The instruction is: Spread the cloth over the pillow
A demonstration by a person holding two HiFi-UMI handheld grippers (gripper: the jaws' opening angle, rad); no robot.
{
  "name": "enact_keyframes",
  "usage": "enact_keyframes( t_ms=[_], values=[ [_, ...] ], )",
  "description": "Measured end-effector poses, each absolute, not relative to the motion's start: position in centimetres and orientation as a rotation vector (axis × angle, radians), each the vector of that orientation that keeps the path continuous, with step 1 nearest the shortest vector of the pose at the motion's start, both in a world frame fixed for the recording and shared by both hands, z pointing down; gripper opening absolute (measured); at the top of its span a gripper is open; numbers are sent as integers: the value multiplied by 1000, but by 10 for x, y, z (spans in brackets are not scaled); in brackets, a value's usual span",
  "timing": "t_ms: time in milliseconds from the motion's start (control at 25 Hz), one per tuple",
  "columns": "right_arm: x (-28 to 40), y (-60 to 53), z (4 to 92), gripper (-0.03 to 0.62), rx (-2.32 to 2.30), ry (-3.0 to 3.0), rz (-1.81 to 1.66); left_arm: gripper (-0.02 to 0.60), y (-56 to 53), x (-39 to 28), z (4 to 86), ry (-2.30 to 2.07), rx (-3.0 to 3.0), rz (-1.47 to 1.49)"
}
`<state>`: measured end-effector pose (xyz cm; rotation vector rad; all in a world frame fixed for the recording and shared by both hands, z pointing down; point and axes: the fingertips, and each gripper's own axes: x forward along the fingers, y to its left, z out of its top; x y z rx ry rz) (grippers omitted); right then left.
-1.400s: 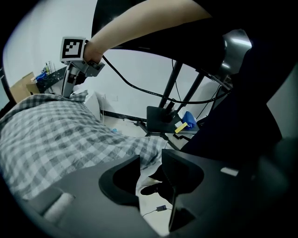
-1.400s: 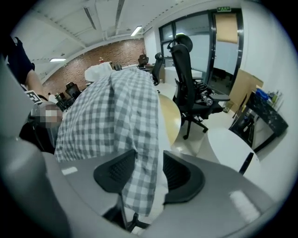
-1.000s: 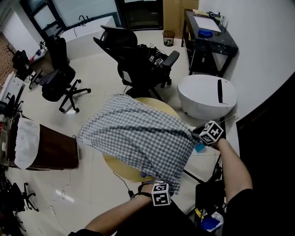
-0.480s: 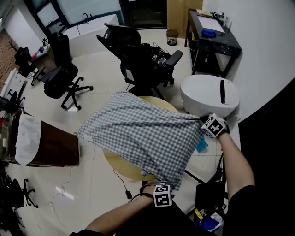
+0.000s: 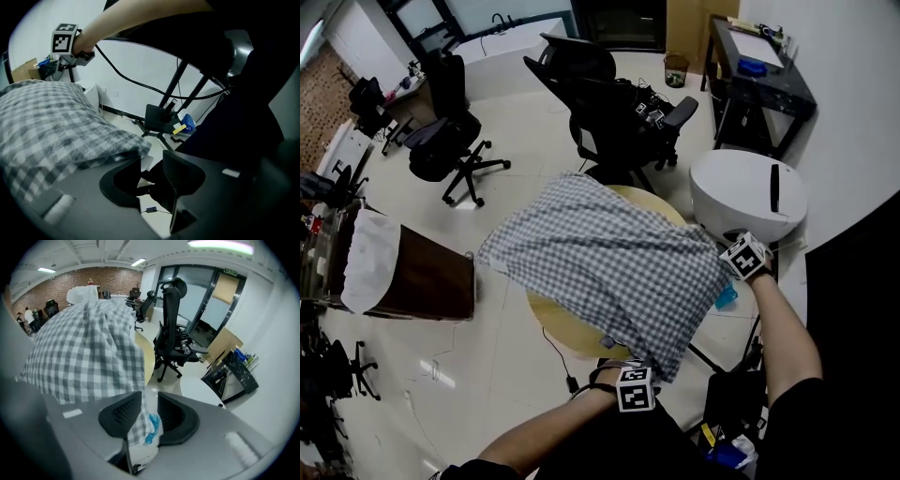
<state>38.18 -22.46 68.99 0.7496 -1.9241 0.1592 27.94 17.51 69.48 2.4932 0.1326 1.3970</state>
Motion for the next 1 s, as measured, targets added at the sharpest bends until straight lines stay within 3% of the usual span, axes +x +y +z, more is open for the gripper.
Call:
enact_keyframes(
  t_ms=[440, 760, 1000],
  values=[
    [321, -185, 584, 123, 889, -2165, -5, 137, 99, 149, 679, -388, 2437, 1324],
    [246, -97, 533, 123, 1022, -2241, -82, 137, 27, -15, 684, -809, 2473, 1656],
    [220, -34, 533, 123, 1223, -2138, -5, 138, -2, -51, 675, -748, 2789, 1968]
  ],
)
